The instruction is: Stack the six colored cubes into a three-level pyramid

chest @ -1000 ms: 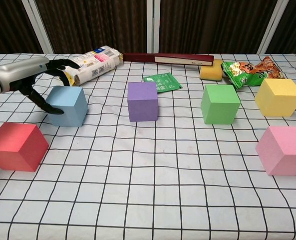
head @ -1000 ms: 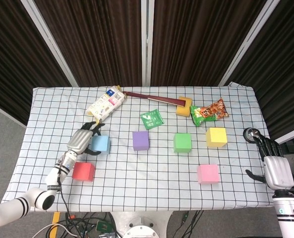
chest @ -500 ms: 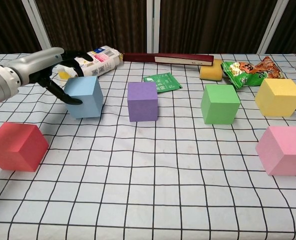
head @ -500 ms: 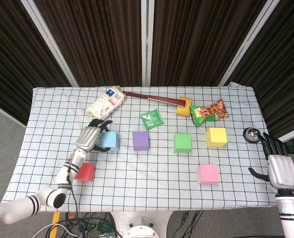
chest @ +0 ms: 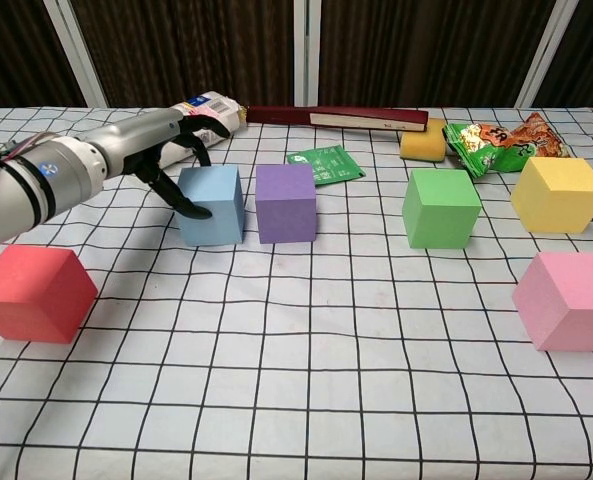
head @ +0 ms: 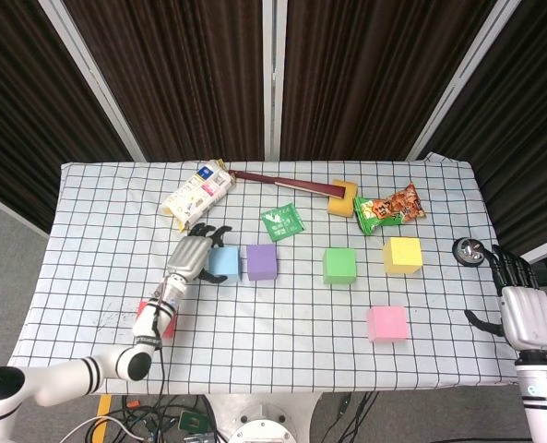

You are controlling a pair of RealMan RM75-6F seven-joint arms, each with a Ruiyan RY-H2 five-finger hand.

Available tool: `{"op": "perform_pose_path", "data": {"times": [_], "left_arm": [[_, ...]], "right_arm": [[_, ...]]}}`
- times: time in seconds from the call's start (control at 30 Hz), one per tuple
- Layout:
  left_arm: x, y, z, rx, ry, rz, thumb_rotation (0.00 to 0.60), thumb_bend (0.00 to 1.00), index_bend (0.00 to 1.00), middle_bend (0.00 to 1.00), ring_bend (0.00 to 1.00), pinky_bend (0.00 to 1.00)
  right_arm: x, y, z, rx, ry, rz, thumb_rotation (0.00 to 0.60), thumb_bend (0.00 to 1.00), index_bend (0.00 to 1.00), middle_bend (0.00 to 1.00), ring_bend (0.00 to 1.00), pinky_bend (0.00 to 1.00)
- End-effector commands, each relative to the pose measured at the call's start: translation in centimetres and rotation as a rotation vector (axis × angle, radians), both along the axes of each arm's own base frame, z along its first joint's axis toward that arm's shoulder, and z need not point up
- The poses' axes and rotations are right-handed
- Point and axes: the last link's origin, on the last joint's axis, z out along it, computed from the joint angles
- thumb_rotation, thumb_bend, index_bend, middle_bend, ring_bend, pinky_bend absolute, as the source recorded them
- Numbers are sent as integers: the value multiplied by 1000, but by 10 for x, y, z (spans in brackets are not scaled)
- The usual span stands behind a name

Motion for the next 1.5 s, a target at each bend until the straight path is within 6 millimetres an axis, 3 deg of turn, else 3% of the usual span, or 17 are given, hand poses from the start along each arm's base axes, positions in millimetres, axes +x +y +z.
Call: {"op": "perform_pose_path", "data": {"times": [0.03, 1.5], "left_arm": [[5, 1, -3, 2, 3, -3, 600, 155, 135, 501, 131, 68], [16, 2, -16, -12, -19, 41, 600, 155, 131, 477, 131, 55]], "right_arm": [[0, 0, -1, 2, -1, 0, 600, 89, 0, 0, 0, 0], [-7, 3, -4, 20, -1, -33, 600, 93, 0, 0, 0, 0]]}}
